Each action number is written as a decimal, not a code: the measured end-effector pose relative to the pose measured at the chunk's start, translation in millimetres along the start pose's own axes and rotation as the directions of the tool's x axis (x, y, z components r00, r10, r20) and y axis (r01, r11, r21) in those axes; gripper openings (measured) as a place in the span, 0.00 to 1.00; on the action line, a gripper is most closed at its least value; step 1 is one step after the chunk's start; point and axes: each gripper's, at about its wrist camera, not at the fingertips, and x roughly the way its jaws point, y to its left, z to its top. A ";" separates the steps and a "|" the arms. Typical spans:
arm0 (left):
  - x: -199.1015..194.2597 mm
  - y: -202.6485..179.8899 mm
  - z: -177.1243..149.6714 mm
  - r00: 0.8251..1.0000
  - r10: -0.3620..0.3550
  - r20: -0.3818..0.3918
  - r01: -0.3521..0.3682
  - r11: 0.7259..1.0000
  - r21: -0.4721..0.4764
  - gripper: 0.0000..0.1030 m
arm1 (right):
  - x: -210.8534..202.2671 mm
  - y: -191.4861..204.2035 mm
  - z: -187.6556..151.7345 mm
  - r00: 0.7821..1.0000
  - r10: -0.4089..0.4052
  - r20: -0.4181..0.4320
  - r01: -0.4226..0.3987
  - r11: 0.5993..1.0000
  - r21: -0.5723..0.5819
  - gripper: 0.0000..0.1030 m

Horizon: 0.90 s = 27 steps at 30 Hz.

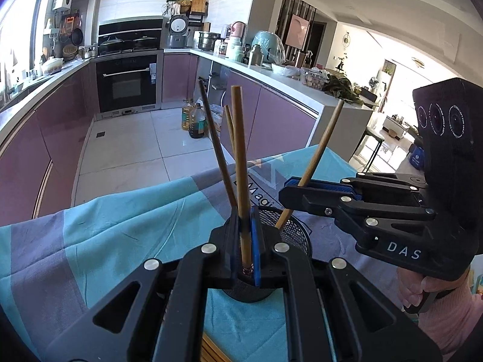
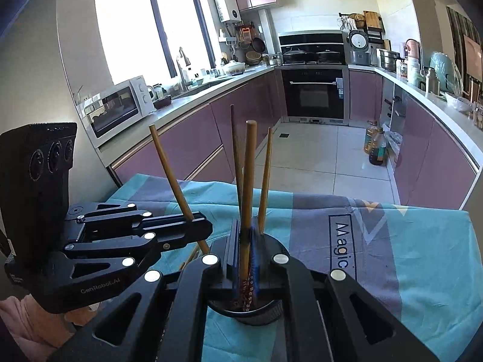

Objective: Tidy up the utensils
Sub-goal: 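Lower the chopstick into the mesh cup and open the right gripper, then move the right gripper to the chopstick pile and grasp one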

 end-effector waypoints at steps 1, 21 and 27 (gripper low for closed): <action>1.9 1.4 0.6 1.000 0.006 -0.002 -0.006 1.000 -0.002 0.08 | 1.4 0.0 1.2 1.000 0.003 0.001 -0.003 1.000 0.002 0.06; -21.3 23.2 -12.3 0.997 0.066 0.043 -0.063 0.996 -0.065 0.22 | 3.7 5.5 2.4 0.999 0.007 0.049 -0.008 1.000 0.024 0.11; -50.9 32.7 -39.3 0.992 0.106 0.065 -0.103 0.993 -0.049 0.31 | -25.1 29.0 -17.4 0.995 0.077 0.069 -0.074 0.996 -0.046 0.26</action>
